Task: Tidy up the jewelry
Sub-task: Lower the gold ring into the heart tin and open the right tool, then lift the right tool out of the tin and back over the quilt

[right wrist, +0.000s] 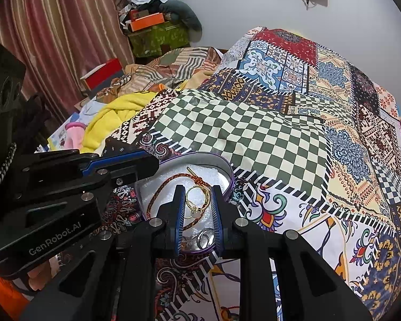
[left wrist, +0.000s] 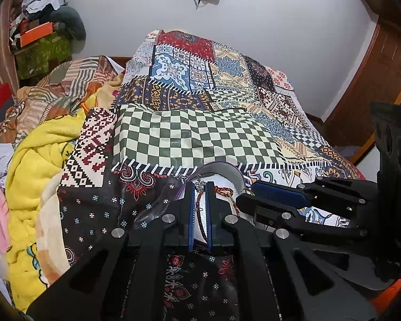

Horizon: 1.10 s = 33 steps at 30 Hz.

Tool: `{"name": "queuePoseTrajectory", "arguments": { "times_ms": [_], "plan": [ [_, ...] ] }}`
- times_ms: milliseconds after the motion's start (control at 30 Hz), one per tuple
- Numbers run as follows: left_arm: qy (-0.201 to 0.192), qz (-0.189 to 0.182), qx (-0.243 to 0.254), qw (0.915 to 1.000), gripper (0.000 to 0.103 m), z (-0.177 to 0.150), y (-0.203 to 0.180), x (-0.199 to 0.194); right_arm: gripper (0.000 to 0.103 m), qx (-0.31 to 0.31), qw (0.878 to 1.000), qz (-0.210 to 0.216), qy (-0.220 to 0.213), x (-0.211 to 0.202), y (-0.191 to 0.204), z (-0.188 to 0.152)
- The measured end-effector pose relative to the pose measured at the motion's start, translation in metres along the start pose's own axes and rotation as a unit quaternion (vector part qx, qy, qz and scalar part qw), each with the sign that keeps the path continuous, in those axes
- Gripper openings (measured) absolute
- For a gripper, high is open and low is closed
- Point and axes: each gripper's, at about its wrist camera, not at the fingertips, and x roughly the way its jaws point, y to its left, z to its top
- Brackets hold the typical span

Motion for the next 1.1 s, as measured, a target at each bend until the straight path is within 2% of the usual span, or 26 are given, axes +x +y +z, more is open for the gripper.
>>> {"name": "queuePoseTrajectory", "arguments": {
  "times_ms": [500,833,1000,1100],
  "plan": [
    [-0.028,0.016,0.012,0.9994,0.005,0.01,-0.006,-0.025,0.02,0.01,1.0,0.015,0.009,-0.006,-0.004,0.002],
    [-0.048,0.024,0.027,0.9982,0.006,0.013,-0.022,-0.057,0.028,0.031,0.999,-0.012,-0.041,-0.062,-0.021,0.007],
    [-0.049,0.021,0.034,0.998,0.009,0.01,-0.035,-0.068,0.041,0.048,0.996,-0.032,-0.072,-0.097,-0.033,0.003],
    [-0.047,0.019,0.042,0.9978,0.012,0.006,-0.045,-0.073,0.042,0.054,0.994,-0.046,-0.088,-0.12,-0.038,0.0]
  ]
}}
